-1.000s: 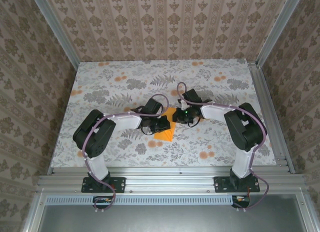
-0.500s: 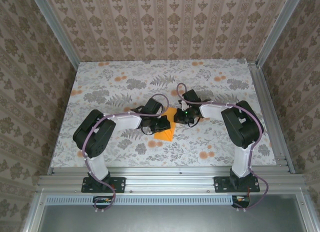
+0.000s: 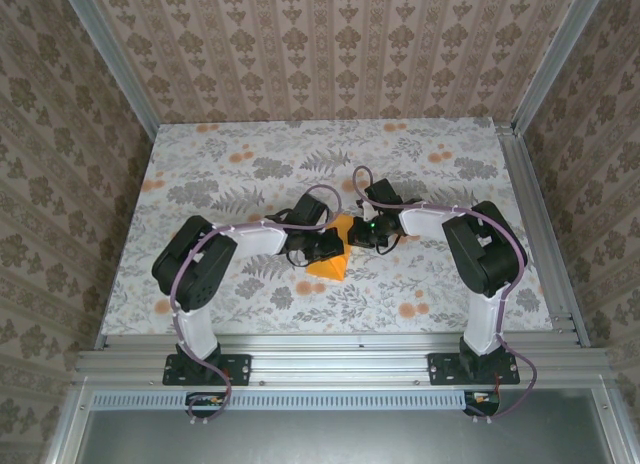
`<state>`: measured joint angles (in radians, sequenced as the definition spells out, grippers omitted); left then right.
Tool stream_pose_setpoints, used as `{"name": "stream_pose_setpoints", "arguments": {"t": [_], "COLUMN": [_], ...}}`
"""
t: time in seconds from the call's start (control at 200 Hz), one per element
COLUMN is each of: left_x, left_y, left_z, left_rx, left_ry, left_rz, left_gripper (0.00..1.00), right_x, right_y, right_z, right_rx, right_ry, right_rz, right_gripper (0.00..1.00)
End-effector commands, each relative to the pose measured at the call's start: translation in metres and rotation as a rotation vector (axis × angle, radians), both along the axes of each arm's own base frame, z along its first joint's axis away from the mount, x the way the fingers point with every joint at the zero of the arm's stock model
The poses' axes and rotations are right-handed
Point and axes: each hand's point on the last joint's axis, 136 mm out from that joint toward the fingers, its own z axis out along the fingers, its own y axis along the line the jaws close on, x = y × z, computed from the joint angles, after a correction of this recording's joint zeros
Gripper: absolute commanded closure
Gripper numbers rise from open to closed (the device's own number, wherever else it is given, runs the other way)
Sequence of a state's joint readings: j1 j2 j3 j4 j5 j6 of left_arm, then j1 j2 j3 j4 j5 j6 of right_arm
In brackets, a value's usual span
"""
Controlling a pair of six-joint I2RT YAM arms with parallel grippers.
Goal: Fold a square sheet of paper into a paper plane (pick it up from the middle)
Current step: Fold the triangle a second time at the center of the table.
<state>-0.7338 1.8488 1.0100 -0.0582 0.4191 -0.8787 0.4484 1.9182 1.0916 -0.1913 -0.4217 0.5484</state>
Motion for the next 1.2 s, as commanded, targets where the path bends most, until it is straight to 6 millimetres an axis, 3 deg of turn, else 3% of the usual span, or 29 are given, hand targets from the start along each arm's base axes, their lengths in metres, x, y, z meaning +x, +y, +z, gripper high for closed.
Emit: {"name": "stream_pose_setpoints", "arguments": {"t": [0.0, 0.405, 0.73, 1.195], "left_x": [0.005, 0.003, 0.004, -0.003], "left_y": [-0.006, 0.003, -0.005, 0.000], "left_z": [0.000, -0.009, -0.009, -0.026], "left_rx": [0.001, 0.062, 0.039, 0.069], "left_ry": [-0.026, -0.033, -0.028, -0.005], "left_rz": [-0.016, -0.030, -0.049, -0.062], "left_gripper": [0.90, 0.90, 0.90, 0.88], "right_x": [-0.014, -0.015, -0.017, -0.019], "right_y": [-0.005, -0.006, -0.007, -0.009], "right_z": [-0.019, -0.018, -0.020, -0.018], "right_rx": [-0.039, -0.046, -0.048, -0.050], "right_ry": [0.067, 0.065, 0.068, 0.065], "right_rz": [0.018, 0.023, 0.024, 0.023], "right_gripper": [0.91, 0.91, 0.91, 0.90]}}
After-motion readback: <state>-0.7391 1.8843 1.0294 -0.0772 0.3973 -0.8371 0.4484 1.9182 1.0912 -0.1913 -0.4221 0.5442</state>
